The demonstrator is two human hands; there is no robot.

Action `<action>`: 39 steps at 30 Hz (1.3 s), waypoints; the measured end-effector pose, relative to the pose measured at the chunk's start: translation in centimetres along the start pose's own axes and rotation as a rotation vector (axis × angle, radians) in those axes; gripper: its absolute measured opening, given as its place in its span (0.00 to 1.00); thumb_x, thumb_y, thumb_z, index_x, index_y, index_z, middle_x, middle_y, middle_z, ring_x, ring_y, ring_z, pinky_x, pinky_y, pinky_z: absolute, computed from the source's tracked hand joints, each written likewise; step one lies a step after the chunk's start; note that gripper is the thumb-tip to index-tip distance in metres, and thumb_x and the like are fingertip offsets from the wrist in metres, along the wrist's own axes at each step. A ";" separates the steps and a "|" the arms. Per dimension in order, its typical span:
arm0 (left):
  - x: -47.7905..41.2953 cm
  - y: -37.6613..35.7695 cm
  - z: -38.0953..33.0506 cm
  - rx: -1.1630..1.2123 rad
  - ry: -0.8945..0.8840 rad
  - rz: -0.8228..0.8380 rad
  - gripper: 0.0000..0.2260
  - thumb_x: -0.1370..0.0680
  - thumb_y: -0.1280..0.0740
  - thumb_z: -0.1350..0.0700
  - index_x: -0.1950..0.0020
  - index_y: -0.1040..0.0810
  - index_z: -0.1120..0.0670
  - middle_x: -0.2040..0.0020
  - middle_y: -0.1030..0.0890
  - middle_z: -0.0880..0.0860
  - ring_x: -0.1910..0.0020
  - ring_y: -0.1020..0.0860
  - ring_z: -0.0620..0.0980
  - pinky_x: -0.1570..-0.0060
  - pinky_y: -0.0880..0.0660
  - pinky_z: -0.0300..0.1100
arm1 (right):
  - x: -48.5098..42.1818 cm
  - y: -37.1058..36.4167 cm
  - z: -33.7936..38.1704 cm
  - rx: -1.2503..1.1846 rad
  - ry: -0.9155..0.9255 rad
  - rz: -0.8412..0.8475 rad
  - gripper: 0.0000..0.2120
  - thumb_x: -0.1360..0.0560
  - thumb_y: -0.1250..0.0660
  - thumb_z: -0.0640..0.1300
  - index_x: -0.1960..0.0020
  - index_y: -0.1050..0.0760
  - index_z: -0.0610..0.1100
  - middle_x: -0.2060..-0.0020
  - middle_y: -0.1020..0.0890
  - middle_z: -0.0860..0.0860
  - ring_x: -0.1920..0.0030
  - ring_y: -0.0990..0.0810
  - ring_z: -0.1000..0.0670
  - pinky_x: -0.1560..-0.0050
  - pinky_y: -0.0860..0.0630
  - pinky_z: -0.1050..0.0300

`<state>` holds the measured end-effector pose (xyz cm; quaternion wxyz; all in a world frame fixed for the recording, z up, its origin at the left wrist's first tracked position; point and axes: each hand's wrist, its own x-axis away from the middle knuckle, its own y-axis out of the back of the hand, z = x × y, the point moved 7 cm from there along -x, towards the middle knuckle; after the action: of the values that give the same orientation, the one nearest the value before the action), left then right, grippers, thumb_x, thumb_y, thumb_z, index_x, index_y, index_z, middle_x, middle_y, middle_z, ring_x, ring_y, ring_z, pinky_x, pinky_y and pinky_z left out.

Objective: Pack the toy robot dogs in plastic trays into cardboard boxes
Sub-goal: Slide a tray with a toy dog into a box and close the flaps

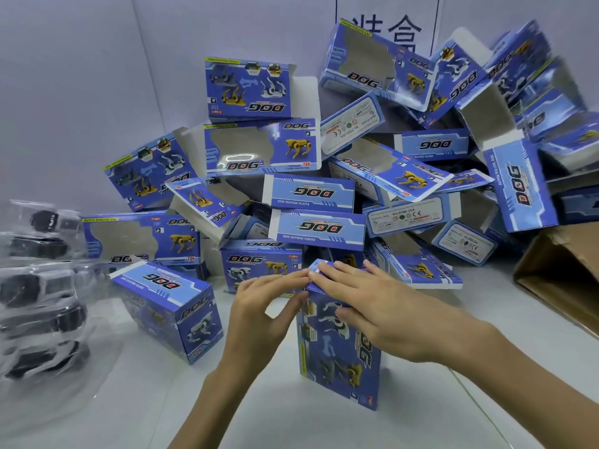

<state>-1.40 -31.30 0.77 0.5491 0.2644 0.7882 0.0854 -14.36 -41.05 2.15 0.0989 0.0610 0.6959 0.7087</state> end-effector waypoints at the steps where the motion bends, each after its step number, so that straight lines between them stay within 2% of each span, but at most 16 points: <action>1: 0.1 0.0 0.0 -0.014 -0.008 -0.007 0.12 0.24 0.32 0.48 0.40 0.21 0.42 0.42 0.23 0.30 0.43 0.22 0.36 0.44 0.27 0.46 | 0.0 0.0 0.0 0.003 -0.002 0.002 0.28 0.14 0.52 0.52 0.21 0.65 0.61 0.21 0.61 0.62 0.21 0.63 0.59 0.22 0.63 0.54; 4: 0.1 -0.1 0.0 -0.023 0.000 -0.011 0.12 0.23 0.33 0.47 0.41 0.19 0.44 0.42 0.22 0.33 0.44 0.21 0.40 0.45 0.26 0.48 | -0.1 0.0 -0.1 -0.002 0.000 0.015 0.28 0.14 0.52 0.52 0.21 0.65 0.60 0.21 0.61 0.62 0.22 0.63 0.60 0.22 0.63 0.54; 9: 0.2 -0.3 0.0 0.020 0.055 -0.025 0.11 0.24 0.31 0.53 0.42 0.16 0.50 0.43 0.18 0.40 0.46 0.20 0.46 0.48 0.22 0.53 | -0.1 -0.2 -0.2 0.048 0.003 0.023 0.28 0.15 0.54 0.55 0.20 0.66 0.57 0.22 0.63 0.62 0.22 0.64 0.60 0.21 0.61 0.56; 12: 0.6 -0.4 0.4 0.060 0.109 -0.034 0.11 0.24 0.31 0.53 0.43 0.16 0.51 0.40 0.18 0.46 0.41 0.22 0.47 0.47 0.22 0.47 | -0.2 -0.3 -0.5 0.058 -0.009 0.025 0.30 0.15 0.53 0.56 0.20 0.65 0.54 0.21 0.62 0.61 0.22 0.63 0.60 0.22 0.61 0.56; 15: 0.7 -0.4 0.5 0.142 0.161 -0.036 0.10 0.24 0.31 0.53 0.44 0.17 0.49 0.39 0.23 0.50 0.40 0.23 0.48 0.49 0.22 0.39 | -0.2 -0.2 -0.8 0.030 -0.007 0.061 0.32 0.15 0.50 0.56 0.20 0.65 0.53 0.21 0.62 0.61 0.22 0.64 0.60 0.24 0.63 0.57; 18: 0.7 -0.6 0.2 0.179 0.168 -0.039 0.10 0.24 0.32 0.55 0.44 0.18 0.52 0.40 0.24 0.51 0.39 0.25 0.42 0.51 0.26 0.28 | 0.0 -0.2 -0.6 0.093 -0.024 0.028 0.34 0.16 0.49 0.57 0.20 0.66 0.53 0.22 0.66 0.58 0.22 0.68 0.56 0.22 0.64 0.50; 20: 1.1 -1.1 0.2 0.247 0.210 -0.044 0.09 0.23 0.33 0.54 0.46 0.18 0.54 0.40 0.24 0.50 0.38 0.26 0.40 0.51 0.26 0.29 | 0.1 -0.3 -0.5 0.152 -0.055 -0.032 0.35 0.16 0.48 0.58 0.20 0.66 0.53 0.23 0.70 0.56 0.23 0.71 0.53 0.22 0.64 0.46; 24: 1.6 -1.8 0.5 0.314 0.245 -0.126 0.06 0.22 0.34 0.53 0.48 0.20 0.52 0.43 0.23 0.44 0.40 0.23 0.47 0.50 0.23 0.35 | 0.0 -0.6 -0.9 0.007 -0.094 0.005 0.36 0.17 0.47 0.61 0.19 0.65 0.55 0.21 0.65 0.59 0.21 0.65 0.55 0.23 0.63 0.50; 26: 1.5 -1.9 0.3 0.240 0.165 -0.161 0.04 0.22 0.34 0.56 0.49 0.20 0.53 0.44 0.23 0.45 0.41 0.23 0.48 0.50 0.25 0.32 | 0.0 -0.5 -1.0 -0.014 -0.096 -0.046 0.36 0.18 0.46 0.61 0.20 0.66 0.57 0.22 0.67 0.60 0.22 0.67 0.57 0.23 0.64 0.51; 29: 1.2 -1.8 -0.1 0.191 0.105 -0.221 0.08 0.21 0.37 0.52 0.49 0.21 0.54 0.44 0.25 0.46 0.40 0.25 0.46 0.49 0.29 0.25 | 0.2 -0.5 -0.7 -0.029 -0.111 -0.129 0.38 0.19 0.46 0.63 0.22 0.70 0.61 0.23 0.70 0.60 0.23 0.72 0.56 0.23 0.66 0.49; 31: 1.4 -2.0 0.0 0.200 0.103 -0.245 0.08 0.20 0.38 0.51 0.46 0.22 0.51 0.43 0.26 0.45 0.39 0.25 0.46 0.49 0.30 0.24 | 0.2 -0.5 -0.8 -0.088 -0.143 -0.128 0.38 0.19 0.46 0.64 0.22 0.69 0.61 0.23 0.70 0.60 0.24 0.72 0.57 0.22 0.66 0.48; 33: 2.4 -2.8 0.3 0.207 0.100 -0.202 0.11 0.20 0.38 0.52 0.38 0.24 0.48 0.39 0.26 0.43 0.38 0.25 0.46 0.48 0.29 0.25 | 0.1 -0.4 -1.3 -0.186 -0.196 -0.141 0.38 0.19 0.46 0.64 0.21 0.68 0.60 0.21 0.67 0.58 0.23 0.69 0.57 0.22 0.65 0.51; 35: 4.4 -4.6 0.9 0.265 0.188 -0.044 0.23 0.20 0.37 0.53 0.25 0.34 0.41 0.33 0.27 0.36 0.37 0.24 0.41 0.46 0.30 0.25 | 0.1 -0.4 -1.3 -0.230 -0.239 -0.166 0.36 0.18 0.48 0.64 0.20 0.67 0.59 0.20 0.63 0.54 0.21 0.66 0.55 0.22 0.64 0.54; 37: 6.3 -6.2 1.9 0.352 0.326 0.106 0.33 0.22 0.37 0.51 0.23 0.48 0.32 0.31 0.31 0.28 0.37 0.26 0.32 0.46 0.31 0.22 | 0.0 -0.5 -1.4 -0.231 -0.271 -0.168 0.35 0.18 0.50 0.64 0.20 0.66 0.58 0.19 0.61 0.52 0.20 0.62 0.53 0.23 0.62 0.54; 39: 6.7 -6.6 2.7 0.321 0.374 0.138 0.33 0.24 0.37 0.47 0.22 0.48 0.32 0.33 0.31 0.25 0.37 0.28 0.29 0.43 0.30 0.25 | 0.0 -0.2 -2.3 -0.233 -0.310 -0.150 0.35 0.18 0.49 0.64 0.20 0.64 0.58 0.19 0.58 0.51 0.20 0.58 0.51 0.23 0.59 0.51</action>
<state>-2.84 -33.90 -8.59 0.3377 0.3810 0.8596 0.0441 -14.87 -43.28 1.86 0.2638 0.1054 0.5883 0.7571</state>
